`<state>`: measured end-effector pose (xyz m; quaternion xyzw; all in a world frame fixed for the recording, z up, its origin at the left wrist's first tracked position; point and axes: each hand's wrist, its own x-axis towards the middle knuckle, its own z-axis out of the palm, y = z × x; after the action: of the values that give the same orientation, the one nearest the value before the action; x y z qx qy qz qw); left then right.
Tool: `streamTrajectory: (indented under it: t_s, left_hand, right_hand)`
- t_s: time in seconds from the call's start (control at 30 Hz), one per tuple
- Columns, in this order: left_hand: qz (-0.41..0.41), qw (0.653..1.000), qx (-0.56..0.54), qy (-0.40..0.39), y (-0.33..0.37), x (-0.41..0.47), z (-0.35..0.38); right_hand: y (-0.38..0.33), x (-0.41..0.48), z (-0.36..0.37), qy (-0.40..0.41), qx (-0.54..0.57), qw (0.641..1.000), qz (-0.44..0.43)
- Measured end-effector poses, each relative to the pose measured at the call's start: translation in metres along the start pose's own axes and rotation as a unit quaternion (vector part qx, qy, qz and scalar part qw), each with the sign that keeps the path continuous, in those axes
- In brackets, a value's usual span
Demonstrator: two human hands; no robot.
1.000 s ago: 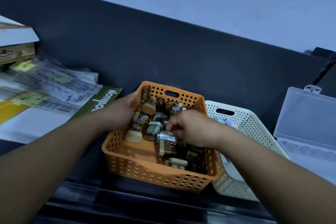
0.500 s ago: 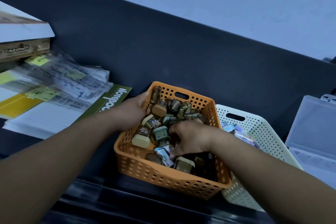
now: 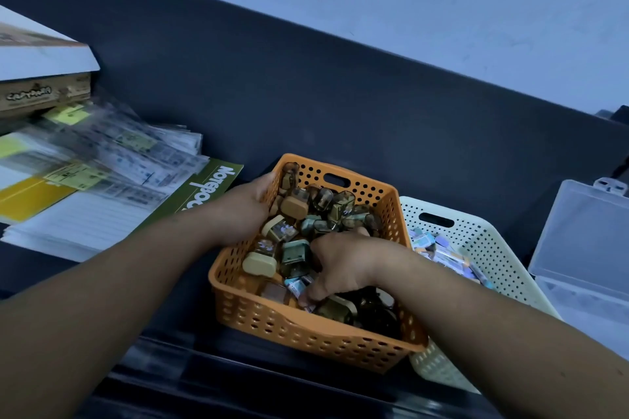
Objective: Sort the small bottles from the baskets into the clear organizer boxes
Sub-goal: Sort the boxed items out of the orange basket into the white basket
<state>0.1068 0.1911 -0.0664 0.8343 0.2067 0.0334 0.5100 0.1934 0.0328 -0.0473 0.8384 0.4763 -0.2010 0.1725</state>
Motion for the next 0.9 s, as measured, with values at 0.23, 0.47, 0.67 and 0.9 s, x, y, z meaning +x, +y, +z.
streamTrajectory:
  t_s: [0.23, 0.47, 0.67, 0.9]
  left_hand:
    - [0.005, 1.0, 0.009, 0.011, -0.002, 0.003, 0.0]
    - [0.0, 1.0, 0.007, 0.012, -0.001, 0.001, 0.001]
    - [-0.005, 1.0, 0.013, 0.011, -0.001, 0.002, 0.001]
    - [-0.018, 0.999, 0.035, 0.016, 0.006, -0.005, 0.002]
  right_hand:
    - [-0.002, -0.002, 0.003, 0.033, -0.011, 0.999, -0.011]
    - [-0.002, 0.001, 0.009, 0.068, -0.02, 0.997, -0.008]
    - [0.002, 0.003, 0.008, 0.054, -0.023, 0.998, 0.002]
    - [0.015, -0.008, 0.007, 0.065, 0.093, 0.993, -0.016]
